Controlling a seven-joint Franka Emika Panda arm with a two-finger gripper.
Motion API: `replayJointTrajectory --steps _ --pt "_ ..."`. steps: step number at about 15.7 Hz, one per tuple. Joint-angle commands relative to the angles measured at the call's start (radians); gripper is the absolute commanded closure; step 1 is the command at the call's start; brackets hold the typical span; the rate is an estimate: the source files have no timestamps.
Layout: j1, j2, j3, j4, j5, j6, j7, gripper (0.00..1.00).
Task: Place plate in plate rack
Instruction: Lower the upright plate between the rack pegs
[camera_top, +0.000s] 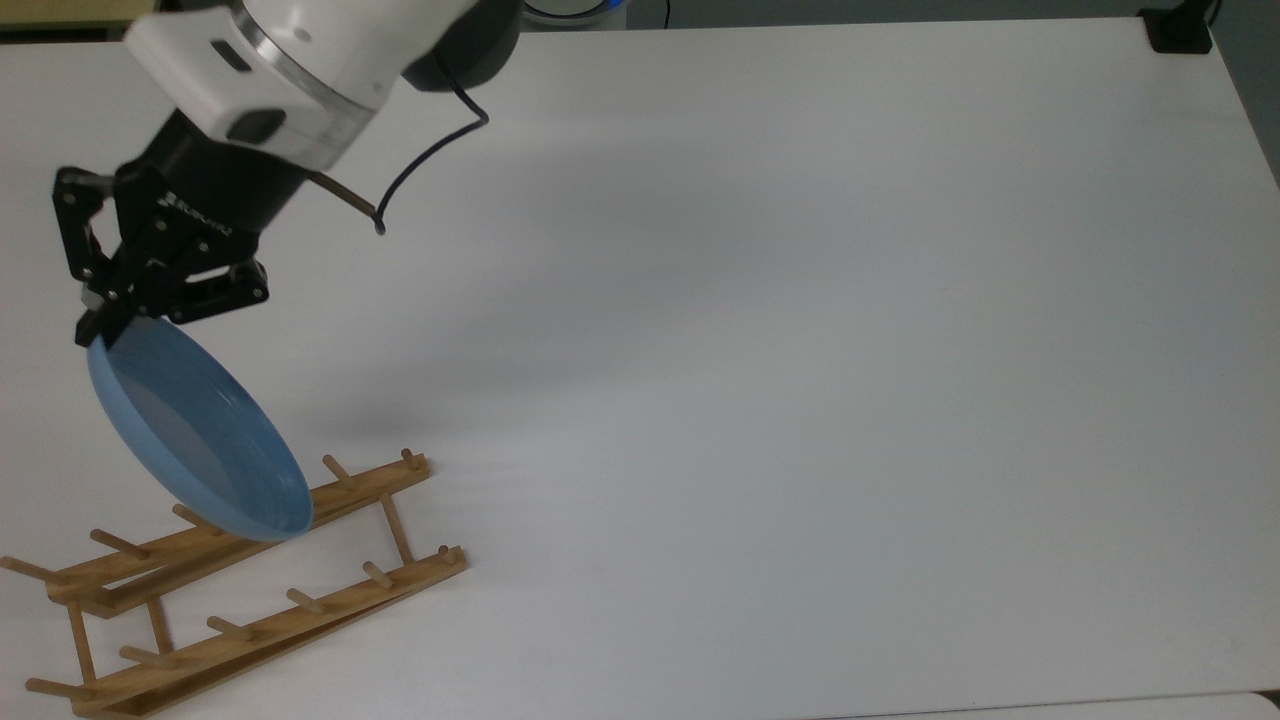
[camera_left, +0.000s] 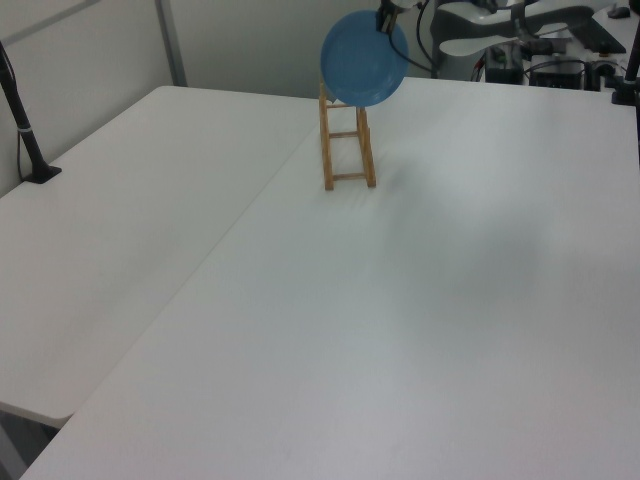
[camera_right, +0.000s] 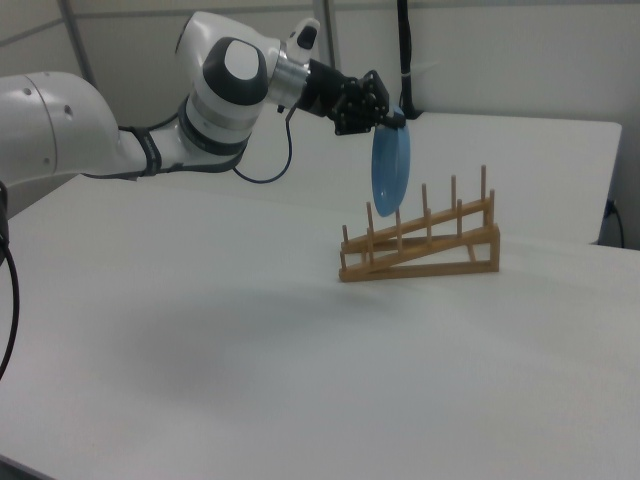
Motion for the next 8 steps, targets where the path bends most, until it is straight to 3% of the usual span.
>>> replayJointTrajectory --steps 1,8 --pt "0.021 0.038 -0.028 0.0 -0.032 0.01 0.031 1.0" --pt "0.024 0.093 -0.021 0.004 -0.034 0.012 0.063 1.0"
